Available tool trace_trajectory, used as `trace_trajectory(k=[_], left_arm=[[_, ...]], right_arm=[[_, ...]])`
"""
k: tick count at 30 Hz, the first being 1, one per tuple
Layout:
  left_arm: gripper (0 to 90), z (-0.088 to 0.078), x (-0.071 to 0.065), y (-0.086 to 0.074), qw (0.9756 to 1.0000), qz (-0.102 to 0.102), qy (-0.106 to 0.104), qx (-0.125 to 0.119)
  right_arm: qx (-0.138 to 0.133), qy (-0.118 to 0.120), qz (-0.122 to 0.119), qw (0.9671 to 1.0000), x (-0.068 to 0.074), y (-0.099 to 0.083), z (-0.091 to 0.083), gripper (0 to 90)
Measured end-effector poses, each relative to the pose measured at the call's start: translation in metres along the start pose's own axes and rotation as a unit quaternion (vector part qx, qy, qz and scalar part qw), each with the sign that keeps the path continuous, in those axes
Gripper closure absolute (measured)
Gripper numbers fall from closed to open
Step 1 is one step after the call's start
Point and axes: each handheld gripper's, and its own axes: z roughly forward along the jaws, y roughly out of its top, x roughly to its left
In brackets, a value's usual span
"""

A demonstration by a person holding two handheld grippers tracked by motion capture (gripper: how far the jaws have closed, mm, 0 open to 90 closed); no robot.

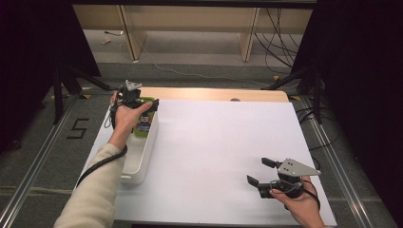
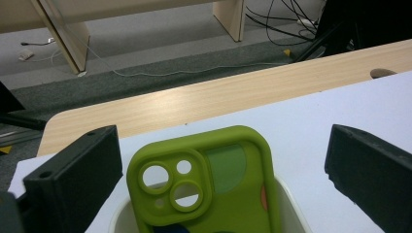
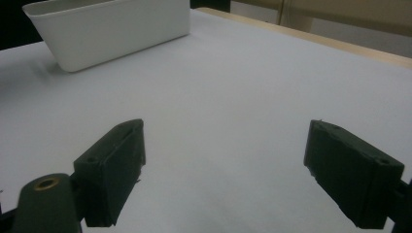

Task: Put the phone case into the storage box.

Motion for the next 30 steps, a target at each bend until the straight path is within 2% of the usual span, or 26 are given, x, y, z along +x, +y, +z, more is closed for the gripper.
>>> trace_trajectory(k=[7, 15, 20, 26, 30], left_arm=[[0.3, -0.007, -0.001, 0.000, 0.9999, -0.008, -0.005, -0.005], [0.8, -0.017, -0.001, 0.002, 0.9998, -0.005, -0.013, -0.014], [0.9, -0.023, -0.002, 0.001, 0.9996, -0.010, -0.021, -0.018], [1.6, -0.028, -0.006, -0.001, 0.9993, 0.002, -0.029, -0.022], [1.6, -0.033, -0.007, -0.003, 0.9991, 0.000, -0.034, -0.025]], right_arm=[[0.000, -0.001, 0.001, 1.0000, 0.000, 0.000, 0.000, 15.9], [0.000, -0.001, 0.000, 1.0000, 0.000, 0.000, 0.000, 15.9], [0.001, -0.002, 0.000, 1.0000, 0.000, 0.000, 0.000, 15.9], [0.001, -0.002, 0.000, 1.0000, 0.000, 0.000, 0.000, 16.0], [0.001, -0.002, -0.001, 1.0000, 0.001, 0.000, 0.000, 16.0]])
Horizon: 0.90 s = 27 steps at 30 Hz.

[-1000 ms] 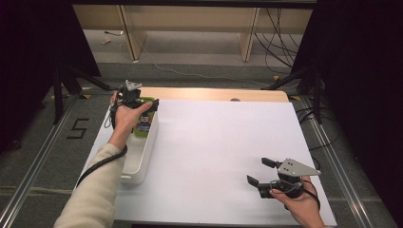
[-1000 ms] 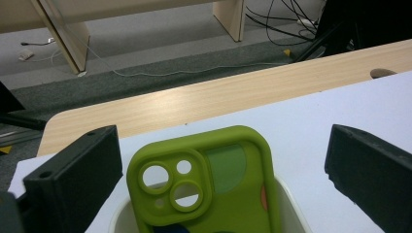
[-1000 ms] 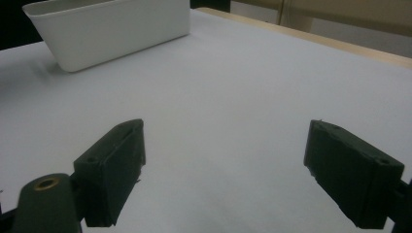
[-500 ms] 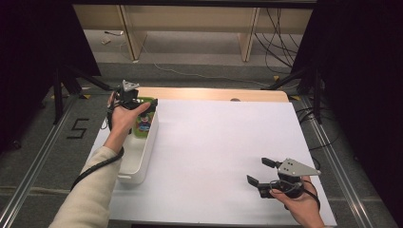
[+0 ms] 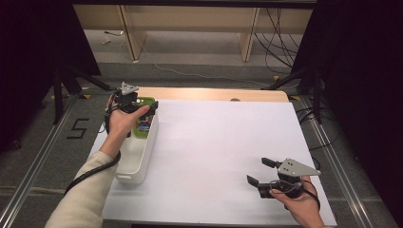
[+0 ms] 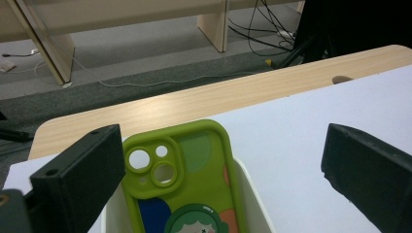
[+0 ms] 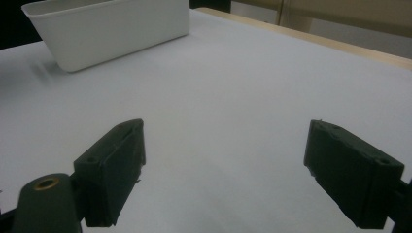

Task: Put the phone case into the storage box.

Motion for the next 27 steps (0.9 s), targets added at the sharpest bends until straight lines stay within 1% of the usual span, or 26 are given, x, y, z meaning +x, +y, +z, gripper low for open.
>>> trace_trajectory(k=[9, 12, 15, 19, 22, 27], left_arm=[[1.5, -0.011, -0.003, -0.006, 0.9997, -0.001, -0.024, -0.003], [1.3, -0.015, -0.004, -0.009, 0.9995, 0.002, -0.030, -0.003], [1.0, -0.020, -0.006, -0.012, 0.9990, -0.001, -0.043, -0.006], [0.0, -0.027, -0.007, -0.015, 0.9984, 0.007, -0.055, -0.008], [0.0, -0.031, -0.007, -0.017, 0.9978, 0.001, -0.066, -0.012], [0.0, -0.040, -0.009, -0.021, 0.9974, 0.007, -0.070, -0.018]], right_arm=[[0.000, -0.001, 0.000, 1.0000, 0.000, 0.000, 0.000, 15.9], [0.000, -0.001, 0.000, 1.0000, 0.000, 0.000, 0.000, 15.9], [-0.001, -0.001, -0.001, 1.0000, 0.000, 0.001, 0.000, 15.9], [-0.002, -0.001, -0.002, 1.0000, 0.000, 0.001, 0.000, 15.9], [-0.002, -0.001, -0.002, 1.0000, 0.001, 0.001, 0.000, 15.9], [-0.002, -0.002, -0.002, 1.0000, 0.000, 0.001, 0.000, 15.9]])
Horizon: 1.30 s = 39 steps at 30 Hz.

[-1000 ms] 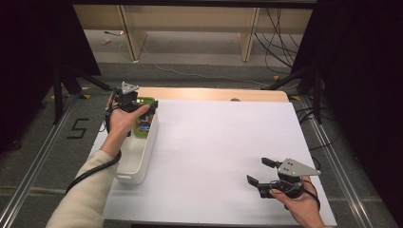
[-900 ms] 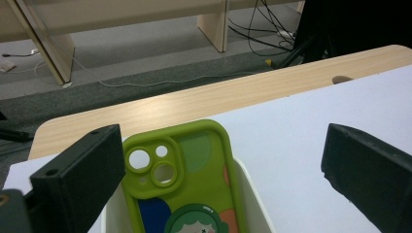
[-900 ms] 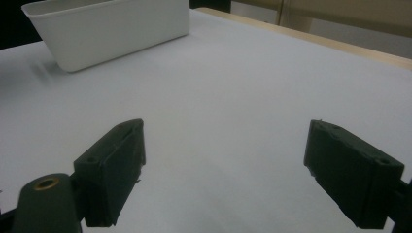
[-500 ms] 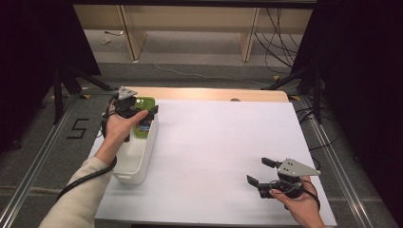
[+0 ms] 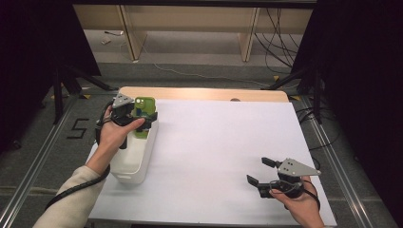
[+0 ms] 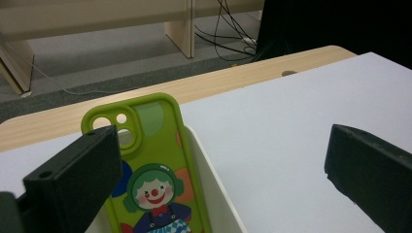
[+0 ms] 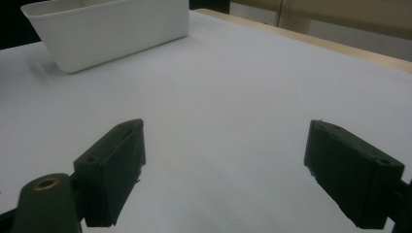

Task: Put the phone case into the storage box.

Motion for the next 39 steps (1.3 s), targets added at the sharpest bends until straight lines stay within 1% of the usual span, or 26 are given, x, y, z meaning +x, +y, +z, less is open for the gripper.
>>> trace_trajectory(k=[3, 14, 18, 22, 28, 34, 39], left_arm=[[0.0, -0.005, -0.003, -0.002, 1.0000, 0.002, -0.007, -0.006], [0.0, -0.022, -0.019, -0.007, 0.9989, 0.024, -0.030, -0.029], [0.0, -0.027, -0.023, -0.009, 0.9983, 0.033, -0.034, -0.032], [0.0, -0.032, -0.027, -0.012, 0.9981, 0.036, -0.038, -0.034], [0.0, -0.041, -0.036, -0.019, 0.9971, 0.044, -0.050, -0.036], [0.0, -0.052, -0.040, -0.022, 0.9962, 0.050, -0.057, -0.041], [0.0, -0.060, -0.044, -0.028, 0.9953, 0.049, -0.071, -0.044]], right_arm=[[0.000, 0.000, -0.001, 1.0000, 0.000, 0.000, 0.000, 15.9], [-0.001, 0.000, 0.000, 1.0000, 0.000, 0.001, 0.000, 15.9], [-0.001, 0.000, 0.000, 1.0000, 0.000, 0.001, 0.000, 15.9], [0.000, 0.000, 0.001, 1.0000, 0.000, 0.001, 0.000, 15.9], [0.000, 0.000, 0.001, 1.0000, 0.001, 0.001, 0.000, 15.9], [0.000, 0.000, 0.002, 1.0000, 0.001, 0.001, 0.000, 15.9], [-0.001, 0.001, 0.001, 1.0000, 0.001, 0.002, 0.000, 15.9]])
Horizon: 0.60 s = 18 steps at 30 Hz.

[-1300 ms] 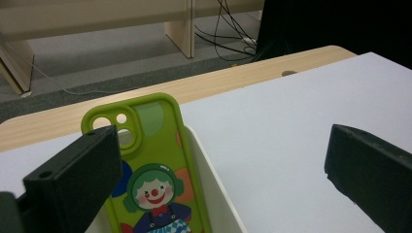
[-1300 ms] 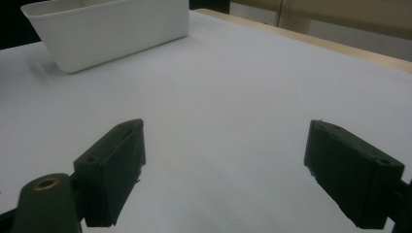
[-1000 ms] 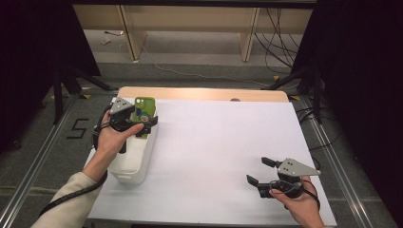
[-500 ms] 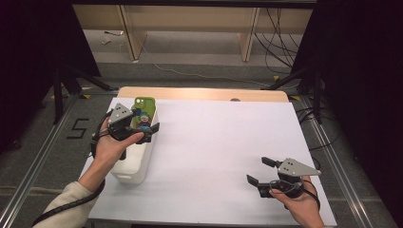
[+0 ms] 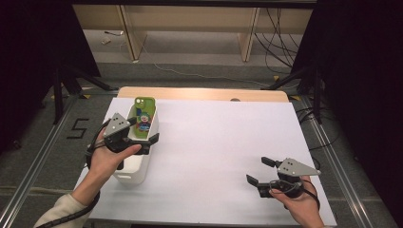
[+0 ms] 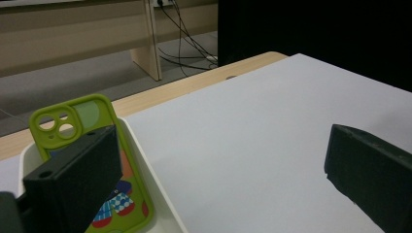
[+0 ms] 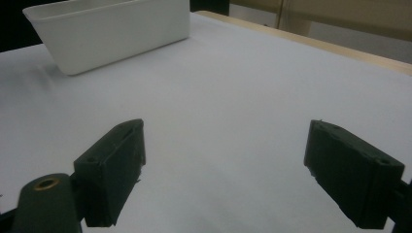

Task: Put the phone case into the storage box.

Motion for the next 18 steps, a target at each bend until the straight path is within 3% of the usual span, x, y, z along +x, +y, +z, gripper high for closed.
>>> trace_trajectory(k=[18], left_arm=[[0.0, -0.025, -0.011, -0.013, 0.9999, 0.005, -0.011, -0.012]], right_arm=[[0.000, 0.000, 0.000, 1.0000, 0.000, 0.000, 0.001, 15.9]])
